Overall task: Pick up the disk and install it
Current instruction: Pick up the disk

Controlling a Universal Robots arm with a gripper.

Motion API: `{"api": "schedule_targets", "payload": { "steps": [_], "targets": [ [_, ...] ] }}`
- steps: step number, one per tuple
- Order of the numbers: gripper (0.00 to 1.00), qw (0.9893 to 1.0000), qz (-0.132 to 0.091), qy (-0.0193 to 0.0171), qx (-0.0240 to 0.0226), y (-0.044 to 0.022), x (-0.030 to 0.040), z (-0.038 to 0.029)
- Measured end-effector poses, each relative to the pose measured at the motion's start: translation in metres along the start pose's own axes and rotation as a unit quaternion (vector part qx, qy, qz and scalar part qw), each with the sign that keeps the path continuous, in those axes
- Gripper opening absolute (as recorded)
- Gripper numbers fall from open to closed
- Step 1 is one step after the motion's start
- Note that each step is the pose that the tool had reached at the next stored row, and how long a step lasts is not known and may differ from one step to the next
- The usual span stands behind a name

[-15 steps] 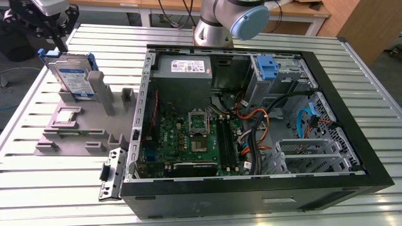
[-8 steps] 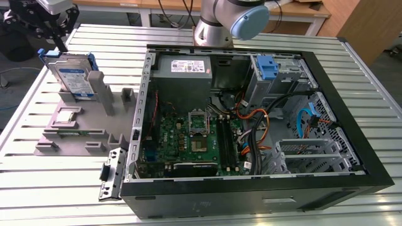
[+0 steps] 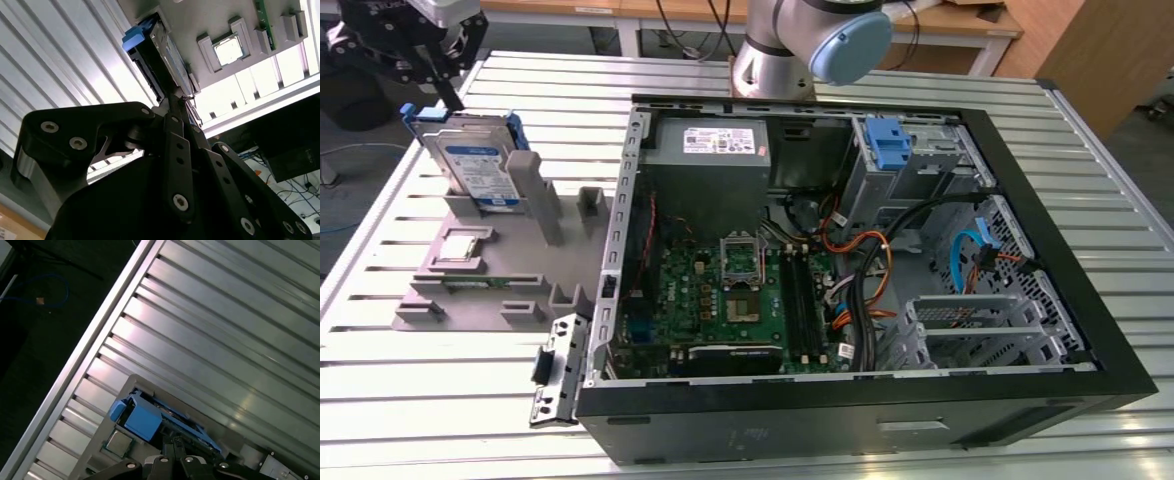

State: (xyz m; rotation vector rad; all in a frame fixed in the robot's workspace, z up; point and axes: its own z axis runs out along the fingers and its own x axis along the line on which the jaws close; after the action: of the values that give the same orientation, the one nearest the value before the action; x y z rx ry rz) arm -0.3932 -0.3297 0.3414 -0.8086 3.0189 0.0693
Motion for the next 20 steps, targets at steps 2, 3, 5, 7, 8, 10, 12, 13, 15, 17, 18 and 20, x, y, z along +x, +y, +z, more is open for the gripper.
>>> {"api": "schedule_targets", "payload": {
  "steps": [2,3,5,7,8,10,12,13,15,17,18,20],
  "targets": [
    [0.10,0.9999,-0.013,0.0005,-0.0004,0.0000,0.0000,0.0002],
    [0.10,0.9998,-0.020,0.0008,-0.0006,0.0000,0.0000,0.0002],
    [0.10,0.9994,-0.035,0.0014,-0.0009,0.0000,0.0000,0.0004],
    [0.10,0.9988,-0.048,0.0019,-0.0013,-0.0001,-0.0001,0.0006],
    [0.10,0.9985,-0.054,0.0021,-0.0014,-0.0001,-0.0001,0.0007],
    [0.10,0.9977,-0.068,0.0026,-0.0018,-0.0001,-0.0001,0.0009],
    [0.10,0.9966,-0.082,0.0032,-0.0022,-0.0001,-0.0002,0.0011],
    [0.10,0.9960,-0.089,0.0035,-0.0024,-0.0002,-0.0002,0.0012],
    [0.10,0.9945,-0.105,0.0041,-0.0028,-0.0002,-0.0002,0.0013],
    [0.10,0.9928,-0.120,0.0047,-0.0032,-0.0002,-0.0002,0.0015],
    [0.10,0.9918,-0.127,0.0050,-0.0034,-0.0002,-0.0002,0.0015],
    [0.10,0.9899,-0.142,0.0055,-0.0038,-0.0002,-0.0002,0.0017]
  ]
}}
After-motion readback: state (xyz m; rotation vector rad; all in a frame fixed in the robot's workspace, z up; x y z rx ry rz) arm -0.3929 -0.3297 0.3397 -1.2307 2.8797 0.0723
